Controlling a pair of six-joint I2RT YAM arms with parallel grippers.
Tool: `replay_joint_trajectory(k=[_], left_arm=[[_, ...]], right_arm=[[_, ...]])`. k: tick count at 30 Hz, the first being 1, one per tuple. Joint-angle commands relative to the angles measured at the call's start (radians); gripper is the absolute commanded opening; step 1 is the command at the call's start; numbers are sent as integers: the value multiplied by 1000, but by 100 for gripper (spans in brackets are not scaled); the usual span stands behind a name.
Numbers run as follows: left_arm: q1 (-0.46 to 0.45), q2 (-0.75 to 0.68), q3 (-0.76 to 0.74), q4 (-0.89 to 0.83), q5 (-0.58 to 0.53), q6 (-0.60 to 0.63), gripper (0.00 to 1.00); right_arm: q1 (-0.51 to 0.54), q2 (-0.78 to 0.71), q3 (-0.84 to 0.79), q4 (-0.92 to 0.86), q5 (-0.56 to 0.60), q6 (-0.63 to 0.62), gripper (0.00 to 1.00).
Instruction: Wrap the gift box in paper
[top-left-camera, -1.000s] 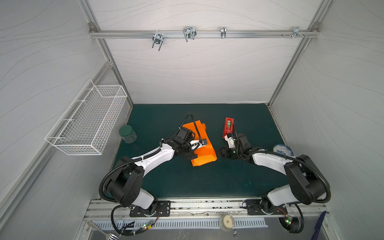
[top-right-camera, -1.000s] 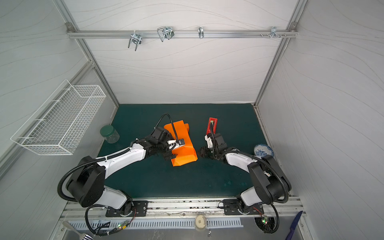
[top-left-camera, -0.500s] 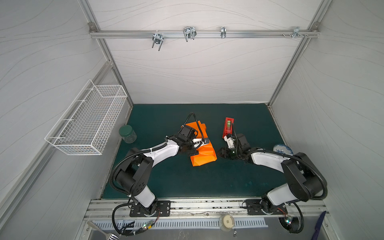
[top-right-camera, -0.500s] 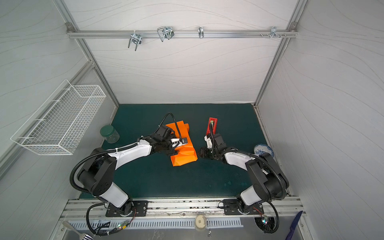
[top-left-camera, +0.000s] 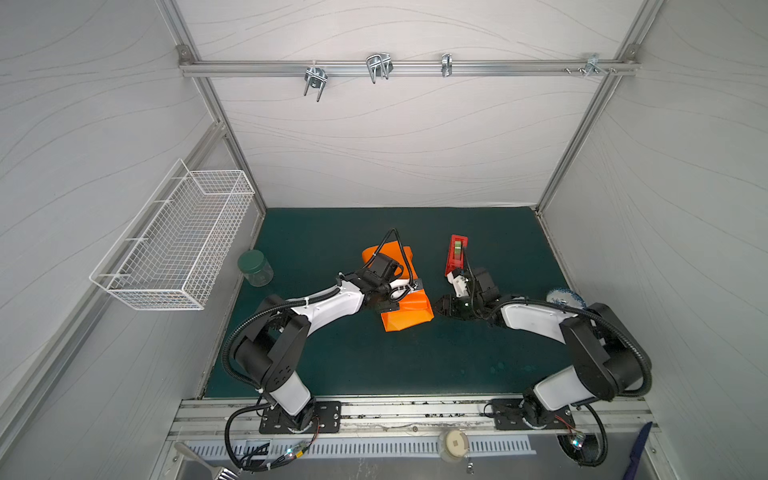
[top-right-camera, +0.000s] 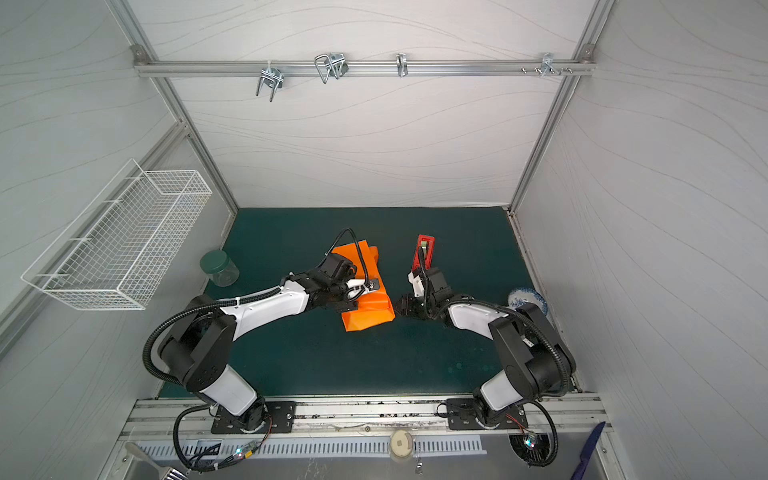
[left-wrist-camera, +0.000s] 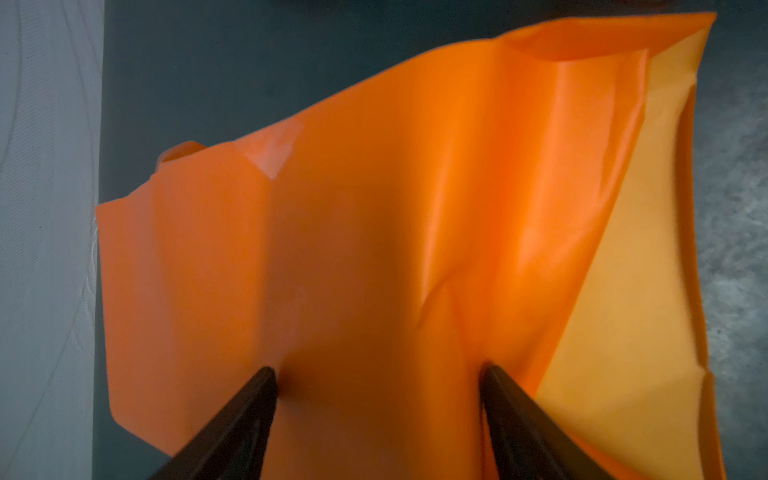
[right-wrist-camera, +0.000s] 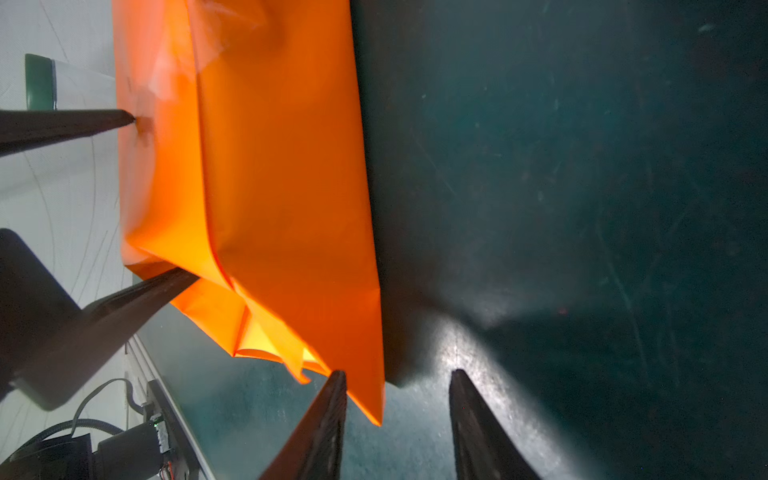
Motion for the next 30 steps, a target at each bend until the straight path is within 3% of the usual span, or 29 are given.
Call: replay_joint_trajectory(k=[1, 10, 17, 30], left_arm=[[-12, 9, 6, -33, -37, 4, 80], [-21, 19, 5, -22, -44, -1, 80], [-23, 31, -4, -12, -47, -2, 80], [-24, 32, -6, -6, -58, -7, 80]], right_arm=[[2, -10, 9, 29, -19, 9, 43], [5, 54, 67, -20, 89, 2, 33], [29, 133, 87, 24, 43, 1, 26], [42, 107, 79, 59, -11, 3, 22]])
